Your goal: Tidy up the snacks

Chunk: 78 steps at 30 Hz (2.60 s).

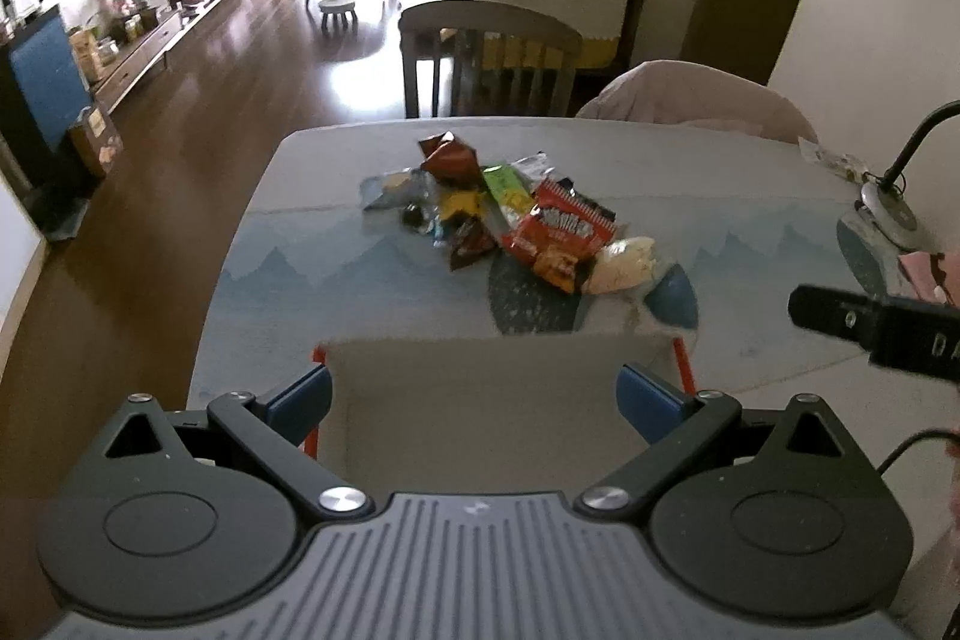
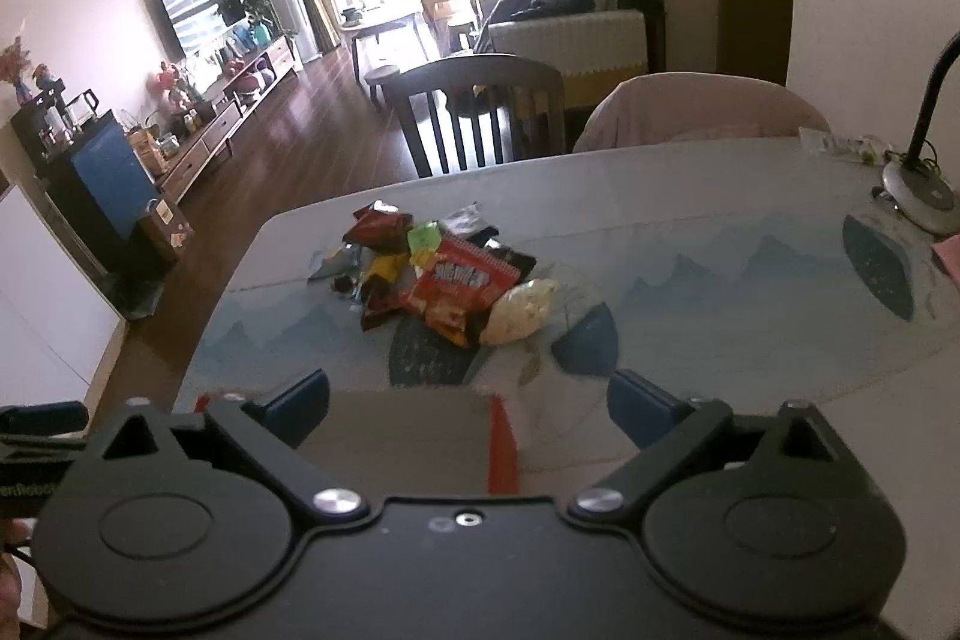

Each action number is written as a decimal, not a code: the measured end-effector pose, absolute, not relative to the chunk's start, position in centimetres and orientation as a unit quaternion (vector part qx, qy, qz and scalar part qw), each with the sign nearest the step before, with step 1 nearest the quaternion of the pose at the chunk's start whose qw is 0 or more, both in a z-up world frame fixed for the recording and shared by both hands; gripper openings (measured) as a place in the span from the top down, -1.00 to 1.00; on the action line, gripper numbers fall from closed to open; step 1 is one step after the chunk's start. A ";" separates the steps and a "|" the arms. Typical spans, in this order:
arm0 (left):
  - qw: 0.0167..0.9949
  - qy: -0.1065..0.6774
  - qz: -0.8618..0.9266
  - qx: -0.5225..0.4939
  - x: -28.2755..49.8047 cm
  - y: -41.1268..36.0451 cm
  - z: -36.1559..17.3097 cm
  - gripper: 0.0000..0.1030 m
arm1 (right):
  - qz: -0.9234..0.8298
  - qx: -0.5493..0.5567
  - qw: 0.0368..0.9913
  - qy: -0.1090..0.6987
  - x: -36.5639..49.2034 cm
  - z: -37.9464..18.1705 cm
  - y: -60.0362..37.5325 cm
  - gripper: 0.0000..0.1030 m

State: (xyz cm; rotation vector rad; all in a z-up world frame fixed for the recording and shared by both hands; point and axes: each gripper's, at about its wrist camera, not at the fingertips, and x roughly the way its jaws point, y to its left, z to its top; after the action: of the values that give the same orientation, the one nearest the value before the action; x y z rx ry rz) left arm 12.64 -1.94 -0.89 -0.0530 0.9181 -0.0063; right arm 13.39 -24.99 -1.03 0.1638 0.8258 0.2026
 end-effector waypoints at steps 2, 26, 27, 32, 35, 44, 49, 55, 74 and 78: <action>0.894 0.447 -0.012 -0.020 14.4 -2.2 -0.5 -0.97 | 0.106 0.078 0.908 0.399 15.0 -0.5 -25.4 -0.92; 0.859 0.489 -0.118 0.090 35.2 -8.5 -4.1 -0.96 | 0.108 0.115 0.825 0.543 35.8 -8.1 -27.9 -0.68; 0.854 0.496 -0.124 0.093 35.8 -8.9 -4.9 -0.96 | 0.106 0.118 0.820 0.550 36.3 -8.9 -27.9 -0.67; 0.820 0.538 -0.146 0.129 38.4 -10.6 -9.2 -0.96 | 0.107 0.139 0.794 0.582 38.2 -12.8 -27.9 -0.66; 0.805 0.556 -0.151 0.145 39.5 -11.1 -11.3 -0.96 | 0.111 0.159 0.775 0.602 39.1 -15.1 -27.7 -0.61; 0.764 0.603 -0.143 0.180 43.0 -11.9 -16.7 -0.96 | 0.109 0.186 0.743 0.634 41.0 -19.6 -27.2 -0.49; 0.738 0.627 -0.145 0.202 44.3 -12.2 -19.1 -0.96 | 0.111 0.194 0.730 0.646 41.5 -21.1 -27.2 -0.42; 0.717 0.641 -0.168 0.216 44.8 -13.0 -20.8 -0.96 | 0.111 0.201 0.719 0.656 41.5 -22.4 -27.6 -0.30; 0.722 0.640 -0.156 0.209 45.6 -12.7 -22.0 -0.47 | 0.126 0.219 0.723 0.643 41.1 -22.5 -27.5 0.18; 0.733 0.636 -0.143 0.197 45.5 -12.0 -21.5 -0.44 | 0.123 0.219 0.728 0.637 40.8 -22.0 -27.6 0.22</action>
State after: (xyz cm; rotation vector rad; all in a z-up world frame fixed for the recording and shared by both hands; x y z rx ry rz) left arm 45.50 -11.97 -21.48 0.4331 1.3981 -0.3156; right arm 40.75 -27.65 -21.98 0.4833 1.4045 0.2711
